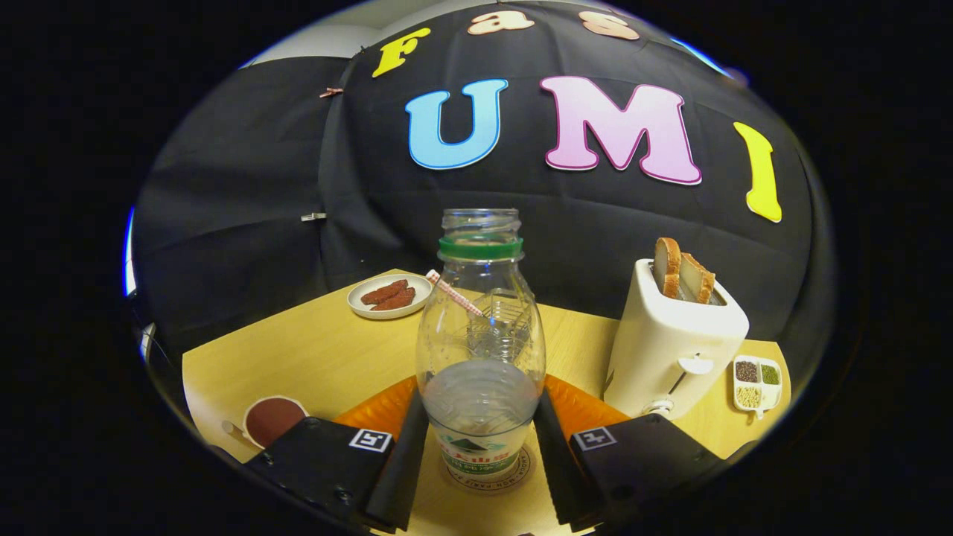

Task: Take the bottle from table, then pour the juice into the cup, finally place the bottle on the coaster

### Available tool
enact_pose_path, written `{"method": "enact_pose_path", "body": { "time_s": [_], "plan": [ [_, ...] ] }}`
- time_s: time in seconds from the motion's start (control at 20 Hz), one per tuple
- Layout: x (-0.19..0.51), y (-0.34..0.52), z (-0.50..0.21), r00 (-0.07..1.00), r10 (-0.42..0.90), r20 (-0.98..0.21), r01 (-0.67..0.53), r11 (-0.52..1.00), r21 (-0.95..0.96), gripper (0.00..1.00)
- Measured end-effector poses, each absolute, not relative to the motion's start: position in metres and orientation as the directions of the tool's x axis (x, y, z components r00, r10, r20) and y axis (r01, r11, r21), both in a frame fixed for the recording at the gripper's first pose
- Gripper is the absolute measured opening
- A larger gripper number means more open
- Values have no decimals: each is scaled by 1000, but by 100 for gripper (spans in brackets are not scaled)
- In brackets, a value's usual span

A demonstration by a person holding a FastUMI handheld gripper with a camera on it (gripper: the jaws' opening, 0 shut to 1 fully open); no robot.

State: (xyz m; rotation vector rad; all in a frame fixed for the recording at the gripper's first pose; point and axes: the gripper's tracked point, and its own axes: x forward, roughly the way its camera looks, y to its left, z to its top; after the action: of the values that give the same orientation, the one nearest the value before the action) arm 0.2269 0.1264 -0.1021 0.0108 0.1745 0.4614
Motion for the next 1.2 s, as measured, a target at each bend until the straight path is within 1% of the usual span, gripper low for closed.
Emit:
{"method": "enact_pose_path", "body": {
  "time_s": [0.1, 0.3, 0.55, 0.8, 0.9, 0.95, 1.2],
  "plan": [
    [229, 124, -106, 886, 436, -159, -435, 899, 40, 74],
    [225, 126, -124, 877, 443, -185, -444, 895, 39, 75],
    [223, 123, -122, 882, 440, -169, -441, 897, 33, 77],
    [220, 123, -127, 879, 435, -196, -435, 899, 45, 80],
    [217, 123, -126, 878, 437, -197, -440, 898, 31, 88],
    [219, 122, -126, 883, 426, -199, -432, 902, 17, 100],
    [203, 116, -117, 888, 417, -193, -416, 908, 45, 99]
  ]
}}
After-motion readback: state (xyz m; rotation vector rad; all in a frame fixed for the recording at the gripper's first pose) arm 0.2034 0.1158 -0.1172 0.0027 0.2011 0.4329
